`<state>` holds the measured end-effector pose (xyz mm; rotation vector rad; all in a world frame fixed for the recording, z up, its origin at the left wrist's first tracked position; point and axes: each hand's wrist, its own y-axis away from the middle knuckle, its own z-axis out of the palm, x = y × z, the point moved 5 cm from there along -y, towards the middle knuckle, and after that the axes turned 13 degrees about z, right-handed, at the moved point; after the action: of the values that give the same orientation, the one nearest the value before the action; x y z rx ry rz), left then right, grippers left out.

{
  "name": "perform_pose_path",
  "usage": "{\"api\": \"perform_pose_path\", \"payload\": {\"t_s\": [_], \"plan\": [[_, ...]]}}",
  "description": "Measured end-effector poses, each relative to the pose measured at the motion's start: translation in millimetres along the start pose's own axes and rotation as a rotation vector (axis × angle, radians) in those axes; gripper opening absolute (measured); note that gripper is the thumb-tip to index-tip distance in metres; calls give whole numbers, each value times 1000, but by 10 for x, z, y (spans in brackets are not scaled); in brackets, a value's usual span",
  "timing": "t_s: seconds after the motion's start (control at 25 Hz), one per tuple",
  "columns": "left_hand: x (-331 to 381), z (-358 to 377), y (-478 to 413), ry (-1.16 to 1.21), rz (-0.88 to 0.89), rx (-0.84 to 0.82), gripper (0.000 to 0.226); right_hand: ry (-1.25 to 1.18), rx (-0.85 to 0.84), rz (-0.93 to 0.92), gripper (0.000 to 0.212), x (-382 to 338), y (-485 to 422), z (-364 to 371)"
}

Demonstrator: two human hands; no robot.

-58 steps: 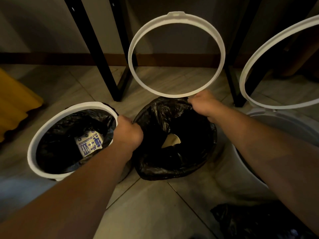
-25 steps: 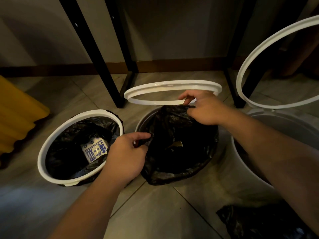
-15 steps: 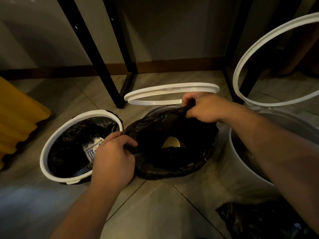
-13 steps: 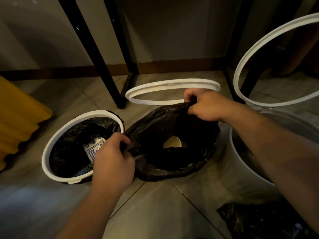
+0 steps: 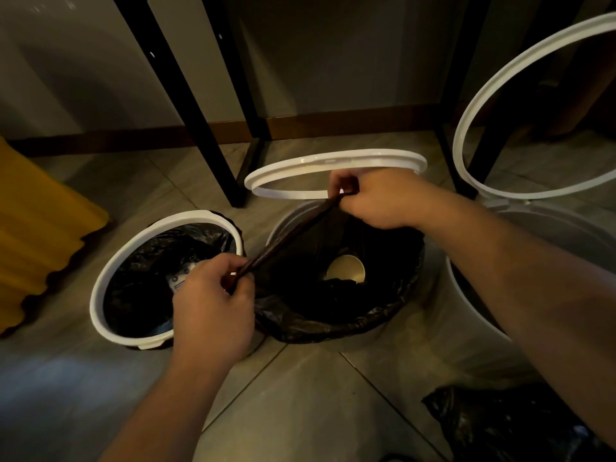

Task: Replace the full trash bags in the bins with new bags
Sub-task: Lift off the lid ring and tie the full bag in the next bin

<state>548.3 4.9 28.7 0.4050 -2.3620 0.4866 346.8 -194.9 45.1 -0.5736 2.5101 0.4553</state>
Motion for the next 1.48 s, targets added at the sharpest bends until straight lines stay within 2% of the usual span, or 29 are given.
{"api": "perform_pose_path", "payload": {"t_s": [0.12, 0.2, 0.28, 0.4, 0.56, 0.72, 0.76, 0.8, 0.84, 0.92, 1.0, 1.08, 1.16, 1.28, 1.32, 1.4, 1.48], "plan": [[-47, 3, 1, 44, -41, -8, 13, -60, -51, 16, 19, 78, 19, 0], [-27, 27, 11, 61, -37, -14, 11, 71, -159, 100, 44, 209, 37, 44], [-27, 54, 13, 88, -37, -7, 19, 202, -178, 164, 55, 363, 60, 58], [-63, 91, 31, 141, -69, -1, 27, 261, -139, 176, 52, 555, 117, 119], [-162, 129, 169, 191, -93, 45, 14, 83, -60, 251, 40, 784, 257, 60], [-302, 140, 275, 392, -167, 170, 10, -23, 140, 249, 18, 898, 413, -1], [-330, 148, 285, 440, -193, 192, 10, -71, 152, 264, 13, 905, 472, -14], [-349, 153, 294, 458, -202, 195, 13, -86, 118, 291, 16, 910, 532, -5], [-365, 163, 313, 451, -197, 185, 17, -25, 50, 318, 29, 917, 592, 20], [-426, 178, 369, 422, -181, 181, 21, 344, -4, 373, 47, 975, 679, 68], [-484, 178, 435, 432, -184, 203, 19, 578, 76, 393, 41, 995, 723, 51], [-515, 166, 489, 477, -195, 233, 18, 475, 131, 372, 24, 986, 748, -8], [-516, 134, 519, 511, -199, 272, 23, 175, 171, 346, 15, 970, 772, -50], [-515, 88, 549, 555, -201, 301, 25, -113, 363, 335, 25, 936, 838, -76], [-527, 91, 555, 555, -206, 298, 23, -164, 349, 340, 27, 952, 842, -46], [-534, 106, 557, 546, -220, 284, 18, -177, 156, 366, 35, 999, 851, 65], [-522, 106, 548, 552, -234, 274, 15, 26, 43, 399, 53, 1070, 875, 108]]}}
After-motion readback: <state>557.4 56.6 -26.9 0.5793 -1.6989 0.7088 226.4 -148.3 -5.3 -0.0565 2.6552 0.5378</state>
